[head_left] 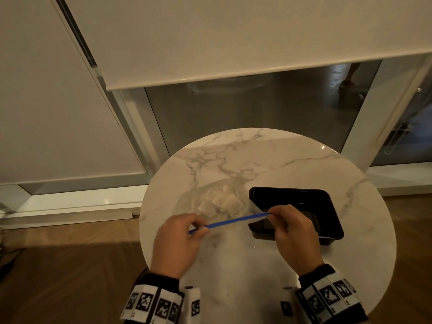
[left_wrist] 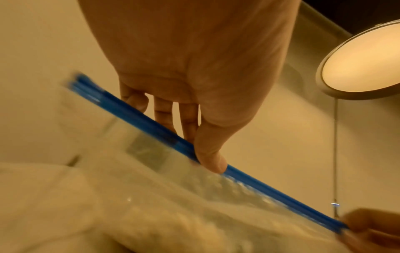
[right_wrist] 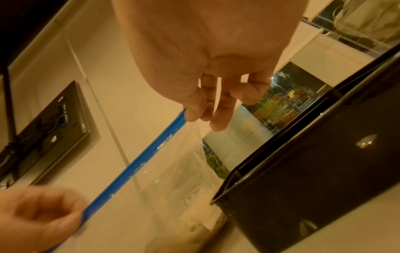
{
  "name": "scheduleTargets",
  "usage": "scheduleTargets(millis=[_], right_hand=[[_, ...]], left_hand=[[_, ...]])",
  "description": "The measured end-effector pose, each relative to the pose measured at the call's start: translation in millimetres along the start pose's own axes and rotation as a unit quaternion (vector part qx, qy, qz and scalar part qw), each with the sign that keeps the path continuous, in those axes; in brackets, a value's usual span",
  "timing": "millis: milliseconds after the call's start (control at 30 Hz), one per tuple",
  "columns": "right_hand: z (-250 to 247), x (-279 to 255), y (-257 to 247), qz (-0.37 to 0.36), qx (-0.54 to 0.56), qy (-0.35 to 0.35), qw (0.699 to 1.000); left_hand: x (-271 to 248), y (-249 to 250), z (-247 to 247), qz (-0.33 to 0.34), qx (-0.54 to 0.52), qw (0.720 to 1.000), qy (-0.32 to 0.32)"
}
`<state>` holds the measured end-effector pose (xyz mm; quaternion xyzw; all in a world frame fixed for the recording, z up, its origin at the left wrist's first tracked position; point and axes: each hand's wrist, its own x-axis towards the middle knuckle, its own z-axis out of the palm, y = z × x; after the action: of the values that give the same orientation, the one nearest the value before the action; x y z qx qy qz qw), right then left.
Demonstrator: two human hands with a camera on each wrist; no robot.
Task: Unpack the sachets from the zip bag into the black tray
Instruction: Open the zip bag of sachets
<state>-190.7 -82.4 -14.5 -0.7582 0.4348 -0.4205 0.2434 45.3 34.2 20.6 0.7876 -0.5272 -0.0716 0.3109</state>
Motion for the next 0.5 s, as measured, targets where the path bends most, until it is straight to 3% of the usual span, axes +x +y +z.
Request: scheduleTargets(millis=[167, 267, 400, 500], right_hand=[[-4, 11, 13, 0.065, 0.006, 0.031, 0.997], [0, 12, 16, 0.085, 0.035, 0.026, 0.995], [5, 13, 15, 0.104, 0.076, 0.025, 0.991], [3, 11, 6, 0.102, 0.082, 0.018, 0.991]], left_hand=[[-5, -36, -31, -0.097, 0.049, 0.994, 0.021], [-11, -39, -40, -0.121, 0.064, 0.991, 0.014], [-10, -24, -29, -0.033, 0.013, 0.999, 0.040], [-8, -4, -8, 0.051, -0.011, 0.999, 0.010]])
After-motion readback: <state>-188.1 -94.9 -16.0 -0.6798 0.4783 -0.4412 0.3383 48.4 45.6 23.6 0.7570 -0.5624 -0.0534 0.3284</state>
